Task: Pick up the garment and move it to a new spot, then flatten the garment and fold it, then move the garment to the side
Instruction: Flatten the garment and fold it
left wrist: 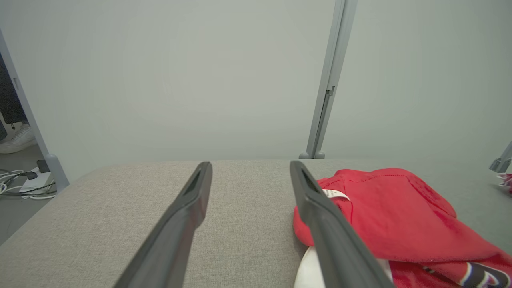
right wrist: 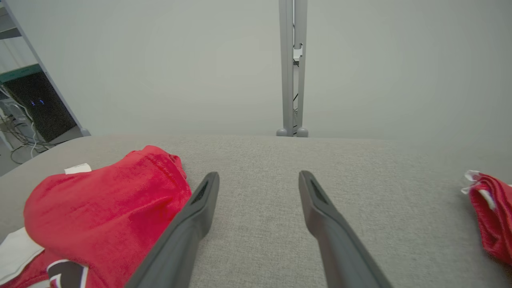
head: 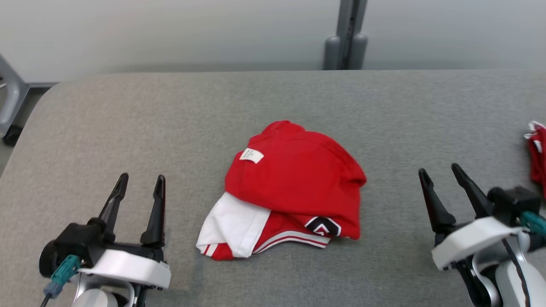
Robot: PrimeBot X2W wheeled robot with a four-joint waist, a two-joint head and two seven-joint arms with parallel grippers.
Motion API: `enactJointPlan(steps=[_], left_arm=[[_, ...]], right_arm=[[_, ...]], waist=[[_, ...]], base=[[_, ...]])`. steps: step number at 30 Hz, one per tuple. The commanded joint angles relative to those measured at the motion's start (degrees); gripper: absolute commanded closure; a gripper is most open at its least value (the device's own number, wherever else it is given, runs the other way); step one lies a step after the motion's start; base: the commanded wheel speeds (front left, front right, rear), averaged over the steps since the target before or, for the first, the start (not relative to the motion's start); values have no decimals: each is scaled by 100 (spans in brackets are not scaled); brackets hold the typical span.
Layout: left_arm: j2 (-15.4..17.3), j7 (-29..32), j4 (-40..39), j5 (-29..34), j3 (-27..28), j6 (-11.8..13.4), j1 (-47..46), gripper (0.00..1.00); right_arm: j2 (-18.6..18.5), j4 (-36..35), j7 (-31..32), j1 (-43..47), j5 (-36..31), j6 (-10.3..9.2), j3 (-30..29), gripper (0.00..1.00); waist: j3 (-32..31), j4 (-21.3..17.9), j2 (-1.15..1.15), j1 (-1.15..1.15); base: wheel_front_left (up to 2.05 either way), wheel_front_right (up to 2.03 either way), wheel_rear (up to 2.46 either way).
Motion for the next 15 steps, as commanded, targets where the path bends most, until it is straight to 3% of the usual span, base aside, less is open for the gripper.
enactJointPlan(steps=[1, 7, 15], left_arm=[[-18, -34, 49, 28, -21, -64, -191, 0], [-161, -92, 239, 63, -136, -213, -531, 0], [-311, -164, 434, 82, -119, -325, -747, 0]], right_arm=[[-153, 125, 43, -258, 130, 0, 172, 0], [-728, 770, 268, -1220, 703, 0, 1274, 0], [-1279, 1628, 444, -2356, 1440, 0, 2664, 0]], waist=[[235, 282, 0, 0], [540, 649, 0, 0], [779, 801, 0, 0]], base=[[0, 0, 0], [0, 0, 0], [0, 0, 0]])
